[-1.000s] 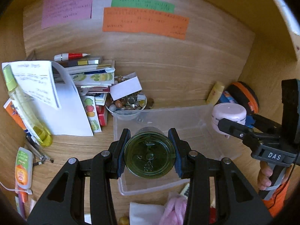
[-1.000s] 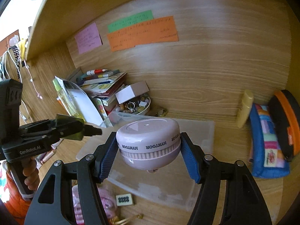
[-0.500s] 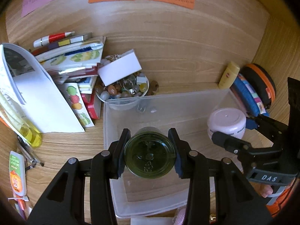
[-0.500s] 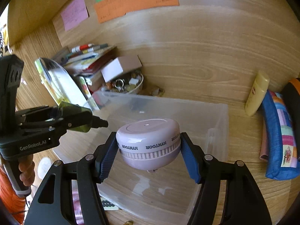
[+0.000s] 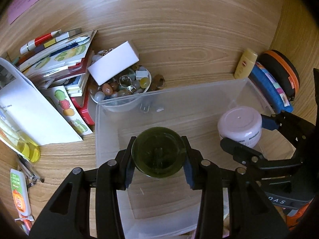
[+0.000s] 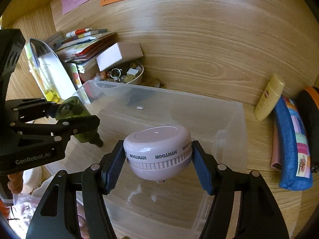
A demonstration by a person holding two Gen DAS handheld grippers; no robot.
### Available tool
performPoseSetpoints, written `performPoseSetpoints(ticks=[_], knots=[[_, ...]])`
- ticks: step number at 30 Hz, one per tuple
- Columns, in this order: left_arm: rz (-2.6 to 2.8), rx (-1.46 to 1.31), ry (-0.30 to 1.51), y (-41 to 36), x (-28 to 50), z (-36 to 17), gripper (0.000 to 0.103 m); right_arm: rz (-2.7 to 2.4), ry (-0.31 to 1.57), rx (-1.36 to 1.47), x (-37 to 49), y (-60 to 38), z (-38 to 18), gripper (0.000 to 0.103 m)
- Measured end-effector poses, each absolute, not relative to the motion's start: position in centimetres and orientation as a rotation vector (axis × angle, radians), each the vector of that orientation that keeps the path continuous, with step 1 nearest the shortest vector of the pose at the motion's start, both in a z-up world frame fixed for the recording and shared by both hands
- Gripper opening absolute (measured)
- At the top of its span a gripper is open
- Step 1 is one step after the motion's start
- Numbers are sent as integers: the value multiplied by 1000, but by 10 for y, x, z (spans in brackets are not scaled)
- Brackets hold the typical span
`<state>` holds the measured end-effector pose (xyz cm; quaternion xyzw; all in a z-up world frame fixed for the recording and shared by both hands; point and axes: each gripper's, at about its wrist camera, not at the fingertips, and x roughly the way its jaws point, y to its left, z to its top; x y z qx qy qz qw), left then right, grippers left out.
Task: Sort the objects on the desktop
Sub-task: 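Lift and carry the green bottle and pink device over the clear plastic bin, then open the left tool releasing the green bottle while the right tool releases the pink device into the bin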
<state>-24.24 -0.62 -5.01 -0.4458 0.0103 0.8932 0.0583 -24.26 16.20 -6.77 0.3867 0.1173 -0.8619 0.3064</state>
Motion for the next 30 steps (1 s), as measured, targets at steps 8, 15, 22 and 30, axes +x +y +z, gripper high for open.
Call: performPoseSetpoints(ticks=[8, 15, 22, 30], knots=[[2720, -1341, 73, -5, -243, -52, 56, -2316, 366, 959, -233, 161, -58, 66], [2753, -1290, 83, -10, -232, -35, 71, -2342, 342, 895, -230, 167, -44, 81], [2806, -1231, 67, -20, -208, -12, 78, -2368, 293, 860, -225, 180, -18, 83], [2876, -1123, 47, -31, -167, 14, 93, -2397, 253, 743, -188, 198, 14, 101]])
